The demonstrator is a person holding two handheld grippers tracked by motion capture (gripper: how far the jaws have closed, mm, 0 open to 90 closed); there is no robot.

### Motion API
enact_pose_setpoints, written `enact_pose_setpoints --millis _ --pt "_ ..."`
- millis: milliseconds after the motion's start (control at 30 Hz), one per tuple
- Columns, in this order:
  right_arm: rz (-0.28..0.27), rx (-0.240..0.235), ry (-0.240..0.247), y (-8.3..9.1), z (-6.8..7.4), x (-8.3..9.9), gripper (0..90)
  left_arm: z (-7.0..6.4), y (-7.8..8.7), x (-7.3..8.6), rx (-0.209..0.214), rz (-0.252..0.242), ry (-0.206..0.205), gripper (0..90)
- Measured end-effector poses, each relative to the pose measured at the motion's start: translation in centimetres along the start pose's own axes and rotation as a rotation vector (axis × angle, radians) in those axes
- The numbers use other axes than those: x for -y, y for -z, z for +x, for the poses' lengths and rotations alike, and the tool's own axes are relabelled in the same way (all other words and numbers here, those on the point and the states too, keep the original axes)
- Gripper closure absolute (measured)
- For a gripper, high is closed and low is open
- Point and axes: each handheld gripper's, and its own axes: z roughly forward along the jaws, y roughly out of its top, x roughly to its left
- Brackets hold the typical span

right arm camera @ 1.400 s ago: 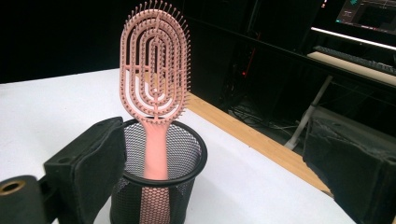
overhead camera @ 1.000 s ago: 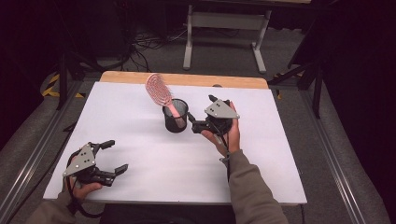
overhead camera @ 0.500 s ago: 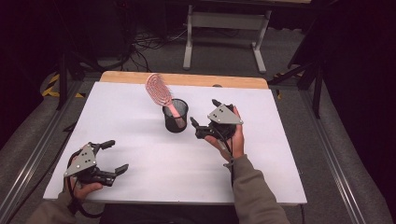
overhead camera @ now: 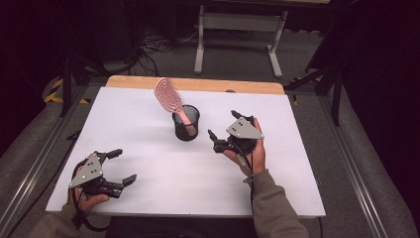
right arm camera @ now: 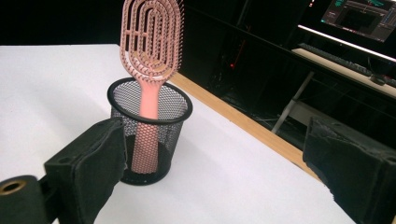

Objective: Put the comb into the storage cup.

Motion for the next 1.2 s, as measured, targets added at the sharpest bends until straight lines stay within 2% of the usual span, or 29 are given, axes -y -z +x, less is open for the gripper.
enact_pose_setpoints --millis 600,1200 --pt "-0.018 -0.012 0.044 3.2 0.7 0.0 7.4 -0.2 -0.3 -0.1 0.003 0.007 -0.014 6.0" --pt "-0.007 -0.003 0.048 5.2 0.5 1.1 7.5 -0.2 -0.4 -0.1 0.007 0.014 -0.017 6.0"
